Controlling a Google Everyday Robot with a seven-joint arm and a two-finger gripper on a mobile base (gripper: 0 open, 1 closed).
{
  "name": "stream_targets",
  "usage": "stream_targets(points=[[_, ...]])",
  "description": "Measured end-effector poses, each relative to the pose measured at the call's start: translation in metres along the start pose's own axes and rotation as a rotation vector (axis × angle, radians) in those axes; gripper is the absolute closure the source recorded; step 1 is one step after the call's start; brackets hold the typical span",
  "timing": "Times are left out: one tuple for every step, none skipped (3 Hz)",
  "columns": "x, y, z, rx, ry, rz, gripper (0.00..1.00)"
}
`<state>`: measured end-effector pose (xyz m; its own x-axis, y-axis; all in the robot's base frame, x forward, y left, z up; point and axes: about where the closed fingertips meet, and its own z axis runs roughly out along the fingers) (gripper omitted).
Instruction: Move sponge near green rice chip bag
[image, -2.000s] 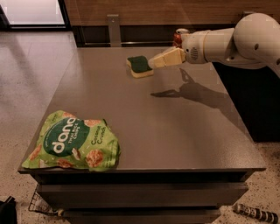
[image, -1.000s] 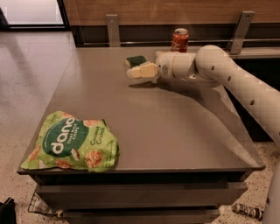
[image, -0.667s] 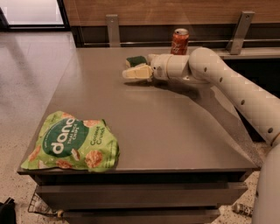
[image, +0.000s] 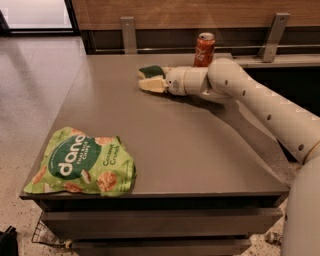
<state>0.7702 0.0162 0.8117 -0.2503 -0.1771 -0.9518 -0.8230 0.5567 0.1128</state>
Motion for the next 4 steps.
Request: stream_targets(points=[[-0.0036, 0.0004, -0.0011, 0.000, 0.000, 0.000, 0.71], [-0.0053, 0.0007, -0.0015, 0.000, 0.000, 0.000, 0.94], [-0.0053, 0.0007, -0.0014, 0.000, 0.000, 0.000, 1.00], [-0.0054, 0.0013, -0.0006, -0.002, 0.000, 0.000, 1.00]])
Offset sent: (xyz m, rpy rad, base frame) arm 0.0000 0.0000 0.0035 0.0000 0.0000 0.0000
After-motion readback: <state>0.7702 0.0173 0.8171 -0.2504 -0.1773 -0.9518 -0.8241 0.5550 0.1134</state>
